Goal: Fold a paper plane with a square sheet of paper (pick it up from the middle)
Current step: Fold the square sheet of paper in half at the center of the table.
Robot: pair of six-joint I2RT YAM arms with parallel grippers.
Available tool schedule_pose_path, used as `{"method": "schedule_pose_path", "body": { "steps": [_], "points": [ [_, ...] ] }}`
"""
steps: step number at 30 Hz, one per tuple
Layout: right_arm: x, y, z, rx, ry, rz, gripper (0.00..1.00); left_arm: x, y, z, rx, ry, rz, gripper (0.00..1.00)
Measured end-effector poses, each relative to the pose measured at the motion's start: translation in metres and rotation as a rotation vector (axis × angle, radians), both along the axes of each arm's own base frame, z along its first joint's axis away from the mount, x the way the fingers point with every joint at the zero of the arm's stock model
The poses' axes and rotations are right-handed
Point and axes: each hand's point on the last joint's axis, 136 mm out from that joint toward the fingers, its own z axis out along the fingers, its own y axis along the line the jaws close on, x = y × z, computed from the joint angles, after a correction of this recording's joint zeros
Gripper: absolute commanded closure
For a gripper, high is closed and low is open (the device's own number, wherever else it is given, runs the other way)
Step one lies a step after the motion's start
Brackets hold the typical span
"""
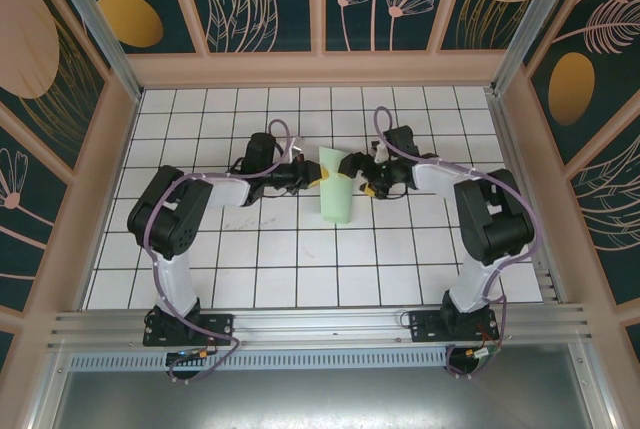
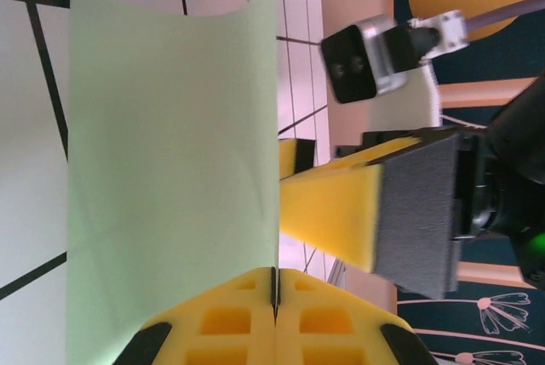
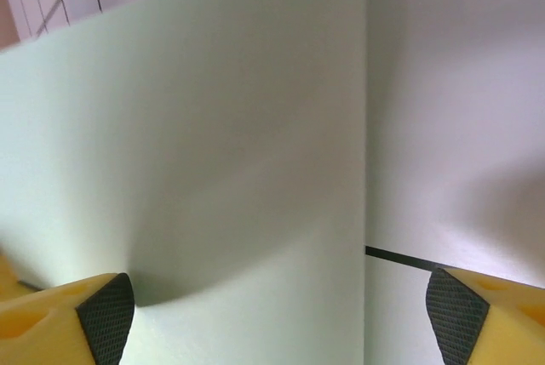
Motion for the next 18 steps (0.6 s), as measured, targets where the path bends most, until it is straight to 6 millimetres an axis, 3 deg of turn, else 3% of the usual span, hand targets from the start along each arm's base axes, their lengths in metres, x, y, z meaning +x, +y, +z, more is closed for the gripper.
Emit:
{"method": "schedule_pose_path", "body": {
  "steps": [4, 10, 18],
  "points": [
    [0.000, -0.016, 0.004, -0.010, -0.025, -0.020, 0.12, 0.009, -0.013, -0.005, 0.037, -0.006, -0.017, 1.00],
    [-0.005, -0.017, 0.001, -0.021, -0.029, 0.016, 0.23, 0.013, -0.020, -0.020, 0.093, 0.005, -0.035, 1.00],
    [-0.006, -0.013, -0.022, -0.041, 0.028, 0.065, 0.34, 0.013, -0.017, -0.042, 0.147, 0.047, -0.039, 1.00]
  ]
}}
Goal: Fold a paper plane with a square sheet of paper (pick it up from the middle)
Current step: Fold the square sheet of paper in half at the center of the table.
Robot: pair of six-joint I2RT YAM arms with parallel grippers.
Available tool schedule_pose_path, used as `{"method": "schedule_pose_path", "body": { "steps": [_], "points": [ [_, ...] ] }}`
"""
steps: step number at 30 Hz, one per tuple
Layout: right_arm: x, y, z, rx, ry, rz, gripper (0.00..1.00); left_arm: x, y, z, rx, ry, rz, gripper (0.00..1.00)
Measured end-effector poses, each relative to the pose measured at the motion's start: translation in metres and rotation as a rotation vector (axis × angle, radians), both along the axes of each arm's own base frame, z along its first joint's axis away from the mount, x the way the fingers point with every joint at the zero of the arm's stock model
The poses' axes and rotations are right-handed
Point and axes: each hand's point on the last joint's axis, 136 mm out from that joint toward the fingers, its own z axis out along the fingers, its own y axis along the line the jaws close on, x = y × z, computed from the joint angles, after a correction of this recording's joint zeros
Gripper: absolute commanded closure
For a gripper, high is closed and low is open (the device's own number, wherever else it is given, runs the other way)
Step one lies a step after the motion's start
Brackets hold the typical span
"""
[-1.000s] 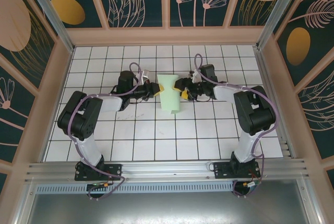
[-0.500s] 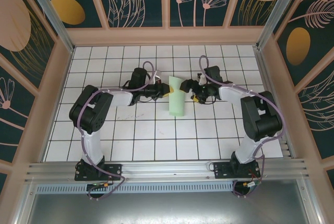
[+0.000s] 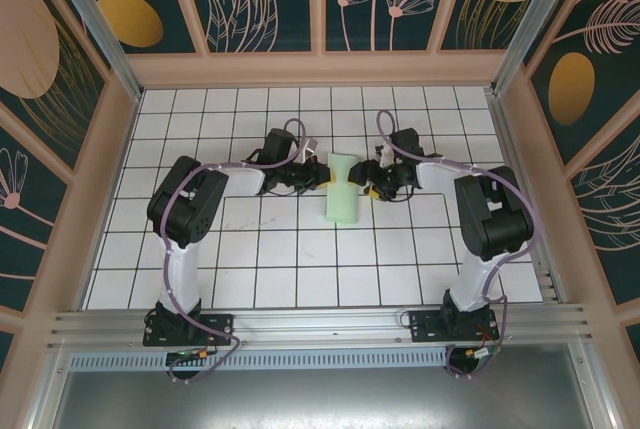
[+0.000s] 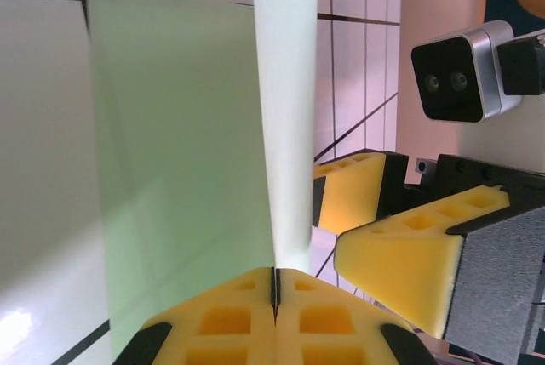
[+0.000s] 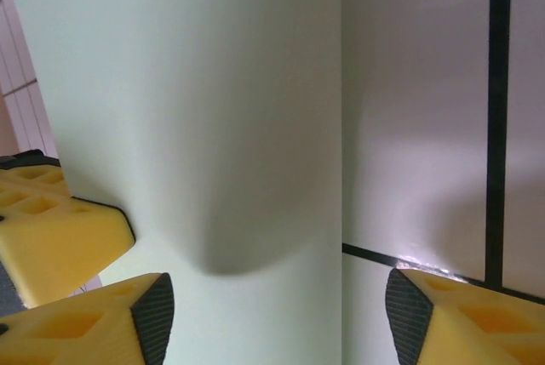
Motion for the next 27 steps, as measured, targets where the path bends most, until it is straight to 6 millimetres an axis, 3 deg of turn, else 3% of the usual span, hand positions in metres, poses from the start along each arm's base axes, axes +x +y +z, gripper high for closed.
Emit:
{"method": "schedule_pose_path", "body": {
  "steps": [6, 15, 19, 27],
  "points": [
    [0.002, 0.002, -0.012, -0.009, 0.028, 0.009, 0.46, 0.001, -0.001, -0.006, 0.014, 0.014, -0.005, 0.97],
    [0.003, -0.004, -0.026, -0.062, 0.067, -0.010, 0.60, 0.014, 0.005, -0.009, 0.094, -0.007, 0.036, 0.58],
    [0.003, -0.006, -0.028, -0.085, 0.070, -0.020, 0.61, 0.022, 0.019, -0.012, 0.205, -0.019, 0.108, 0.51],
    [0.003, -0.008, -0.031, -0.121, 0.086, -0.034, 0.64, 0.043, 0.057, 0.008, 0.368, -0.107, 0.269, 0.31]
  ]
}}
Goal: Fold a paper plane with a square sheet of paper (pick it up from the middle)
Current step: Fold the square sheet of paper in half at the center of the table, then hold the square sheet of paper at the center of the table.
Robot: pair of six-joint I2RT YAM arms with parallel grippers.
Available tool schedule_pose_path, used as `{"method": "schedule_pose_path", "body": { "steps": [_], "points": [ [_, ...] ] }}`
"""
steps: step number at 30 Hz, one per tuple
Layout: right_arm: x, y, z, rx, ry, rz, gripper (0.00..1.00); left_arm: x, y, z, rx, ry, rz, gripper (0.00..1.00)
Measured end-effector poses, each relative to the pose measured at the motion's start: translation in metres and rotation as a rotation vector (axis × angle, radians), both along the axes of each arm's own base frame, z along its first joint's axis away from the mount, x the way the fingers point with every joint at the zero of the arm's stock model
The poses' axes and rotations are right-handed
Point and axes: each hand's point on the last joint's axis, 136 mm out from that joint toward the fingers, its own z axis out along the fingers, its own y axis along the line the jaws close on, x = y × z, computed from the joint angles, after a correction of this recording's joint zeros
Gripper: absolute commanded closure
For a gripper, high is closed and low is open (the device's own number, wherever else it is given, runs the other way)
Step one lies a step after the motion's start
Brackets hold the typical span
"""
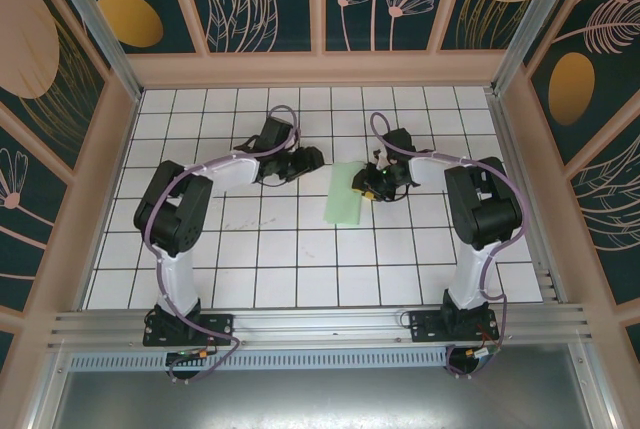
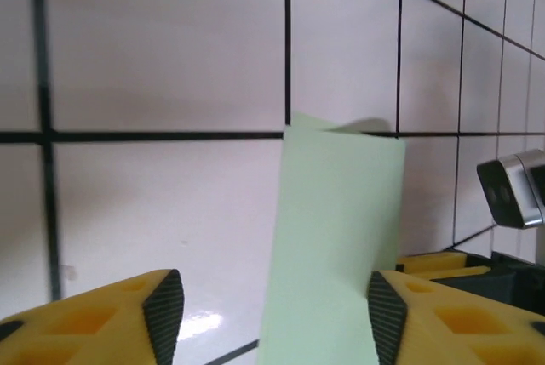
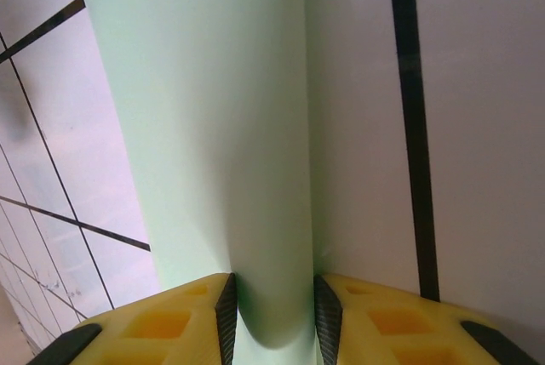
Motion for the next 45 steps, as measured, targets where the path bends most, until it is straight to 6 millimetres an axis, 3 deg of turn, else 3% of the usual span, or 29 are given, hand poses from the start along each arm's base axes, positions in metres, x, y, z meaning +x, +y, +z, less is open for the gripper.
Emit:
{"method": "schedule_pose_path", "body": {
  "steps": [11, 23, 29, 36, 45],
  "points": [
    [0.001, -0.001, -0.003, -0.025, 0.032, -0.053, 0.64, 0.006, 0.027, 0.006, 0.104, -0.080, 0.062, 0.01],
    [0.000, -0.001, -0.008, -0.053, 0.034, -0.068, 0.62, 0.002, 0.034, 0.016, 0.128, -0.155, 0.048, 0.01],
    [0.000, -0.001, -0.010, -0.065, 0.042, -0.068, 0.62, 0.004, 0.028, 0.021, 0.100, -0.197, 0.021, 0.02],
    [-0.001, -0.001, -0.012, -0.076, 0.064, -0.065, 0.61, -0.003, 0.008, 0.029, -0.002, -0.197, -0.068, 0.12],
    [-0.001, -0.001, -0.013, -0.084, 0.080, -0.062, 0.61, -0.015, -0.014, 0.014, -0.076, -0.126, -0.139, 0.25]
  ]
}}
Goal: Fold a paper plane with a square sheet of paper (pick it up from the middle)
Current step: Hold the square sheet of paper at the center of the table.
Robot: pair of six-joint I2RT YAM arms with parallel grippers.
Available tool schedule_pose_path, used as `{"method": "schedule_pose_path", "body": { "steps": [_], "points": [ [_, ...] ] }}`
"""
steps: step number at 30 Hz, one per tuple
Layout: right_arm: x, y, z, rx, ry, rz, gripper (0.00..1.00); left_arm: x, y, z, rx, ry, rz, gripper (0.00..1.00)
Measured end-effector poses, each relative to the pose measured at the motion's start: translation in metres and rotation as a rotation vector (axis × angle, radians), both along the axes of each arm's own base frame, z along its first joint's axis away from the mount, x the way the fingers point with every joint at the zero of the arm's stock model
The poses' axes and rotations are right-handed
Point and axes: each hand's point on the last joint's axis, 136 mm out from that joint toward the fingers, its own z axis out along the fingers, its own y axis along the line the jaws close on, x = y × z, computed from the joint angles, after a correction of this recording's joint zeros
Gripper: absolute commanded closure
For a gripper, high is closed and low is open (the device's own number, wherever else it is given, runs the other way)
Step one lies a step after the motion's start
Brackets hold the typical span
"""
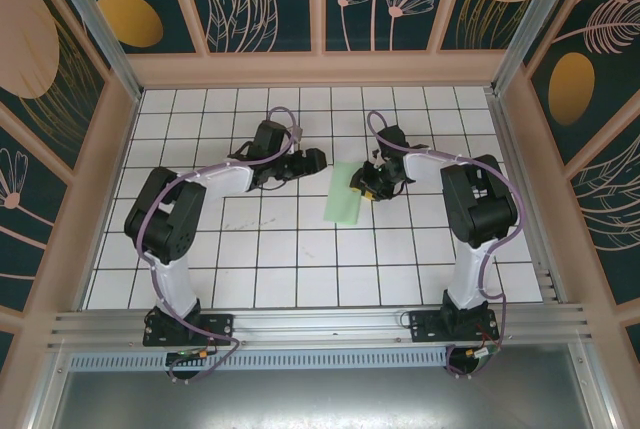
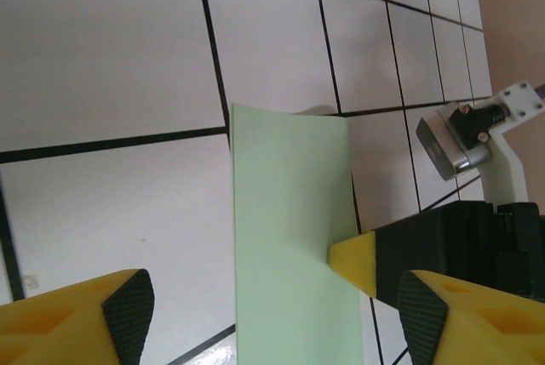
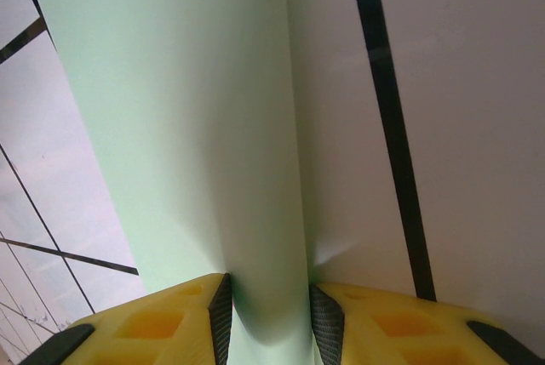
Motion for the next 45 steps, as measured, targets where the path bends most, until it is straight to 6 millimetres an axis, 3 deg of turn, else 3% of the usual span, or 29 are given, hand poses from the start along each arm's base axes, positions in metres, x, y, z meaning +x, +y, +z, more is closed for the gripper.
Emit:
{"method": "schedule_pose_path", "body": {
  "steps": [12, 23, 30, 39, 45],
  "points": [
    [0.000, 0.000, -0.001, -0.005, 0.007, 0.007, 0.61, -0.001, -0.016, -0.010, -0.025, 0.056, -0.015, 0.36],
    [0.000, 0.000, -0.001, -0.006, 0.010, 0.008, 0.60, -0.015, -0.037, -0.032, -0.046, 0.141, -0.082, 0.62],
    [-0.001, 0.001, -0.002, -0.008, 0.006, 0.018, 0.61, -0.020, -0.055, -0.040, -0.057, 0.170, -0.132, 0.73],
    [-0.001, 0.001, -0.002, -0.008, 0.004, 0.022, 0.61, -0.029, -0.059, -0.065, -0.022, 0.239, -0.150, 0.83],
    [-0.002, 0.001, -0.002, -0.010, 0.004, 0.028, 0.60, -0.029, -0.057, -0.069, -0.006, 0.237, -0.150, 0.93]
  ]
}}
